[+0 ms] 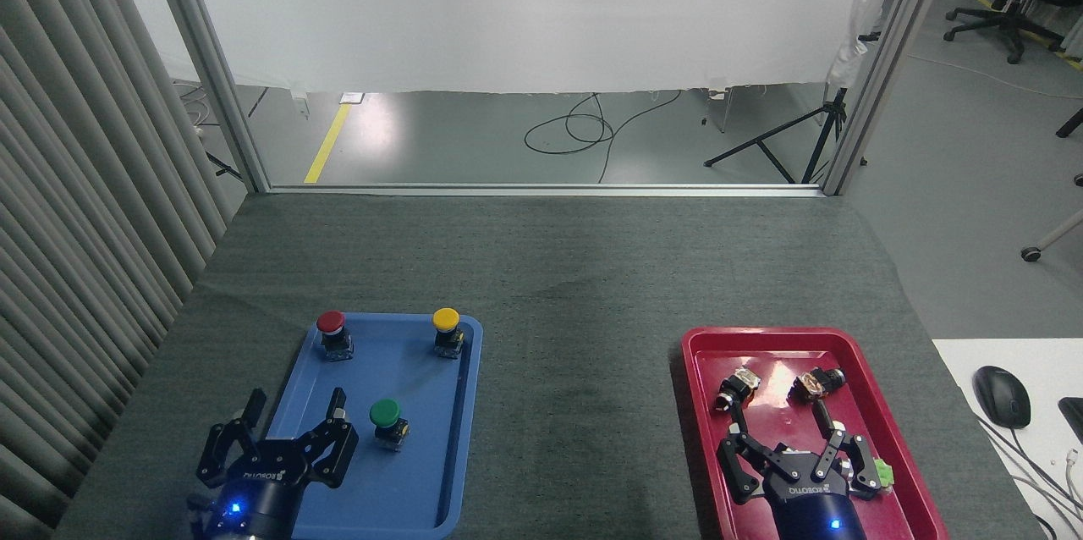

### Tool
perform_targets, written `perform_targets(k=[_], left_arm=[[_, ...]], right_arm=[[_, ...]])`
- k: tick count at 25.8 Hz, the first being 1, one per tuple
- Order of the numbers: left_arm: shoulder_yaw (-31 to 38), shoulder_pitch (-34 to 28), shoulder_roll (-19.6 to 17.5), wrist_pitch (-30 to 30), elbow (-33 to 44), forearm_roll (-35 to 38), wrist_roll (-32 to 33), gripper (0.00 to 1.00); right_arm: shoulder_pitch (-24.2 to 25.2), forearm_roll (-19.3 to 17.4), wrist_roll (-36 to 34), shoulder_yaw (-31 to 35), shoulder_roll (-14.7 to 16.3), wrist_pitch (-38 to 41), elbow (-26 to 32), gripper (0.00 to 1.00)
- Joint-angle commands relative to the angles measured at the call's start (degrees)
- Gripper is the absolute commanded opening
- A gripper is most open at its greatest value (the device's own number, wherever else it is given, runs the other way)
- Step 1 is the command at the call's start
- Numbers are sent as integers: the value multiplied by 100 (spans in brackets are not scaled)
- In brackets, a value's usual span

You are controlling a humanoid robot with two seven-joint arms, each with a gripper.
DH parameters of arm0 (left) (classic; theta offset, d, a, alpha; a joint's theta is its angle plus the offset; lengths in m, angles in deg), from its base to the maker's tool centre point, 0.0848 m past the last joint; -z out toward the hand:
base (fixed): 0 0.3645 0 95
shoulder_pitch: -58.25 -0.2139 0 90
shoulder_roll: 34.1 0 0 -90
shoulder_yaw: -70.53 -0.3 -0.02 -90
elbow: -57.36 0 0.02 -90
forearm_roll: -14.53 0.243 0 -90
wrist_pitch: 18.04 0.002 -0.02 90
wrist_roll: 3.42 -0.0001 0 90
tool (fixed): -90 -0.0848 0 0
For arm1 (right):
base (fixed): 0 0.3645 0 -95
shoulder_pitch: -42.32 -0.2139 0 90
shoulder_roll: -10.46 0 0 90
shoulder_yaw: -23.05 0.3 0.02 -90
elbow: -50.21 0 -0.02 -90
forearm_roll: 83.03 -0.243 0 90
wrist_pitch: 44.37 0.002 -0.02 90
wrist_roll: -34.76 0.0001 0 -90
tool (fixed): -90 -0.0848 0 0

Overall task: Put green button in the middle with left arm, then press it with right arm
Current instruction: 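Move the left gripper down toward the green button on the blue tray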

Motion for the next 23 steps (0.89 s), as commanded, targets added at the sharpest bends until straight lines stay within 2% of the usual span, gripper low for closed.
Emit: perform_targets(k=[1,23], left_arm=[[0,50,24,21,-1,3,4,99],[-9,112,-56,-50,17,20,83,99]], right_arm=[[0,-7,-11,22,8,26,-10,99],[-35,-7,-55,22,-89,35,7,99]])
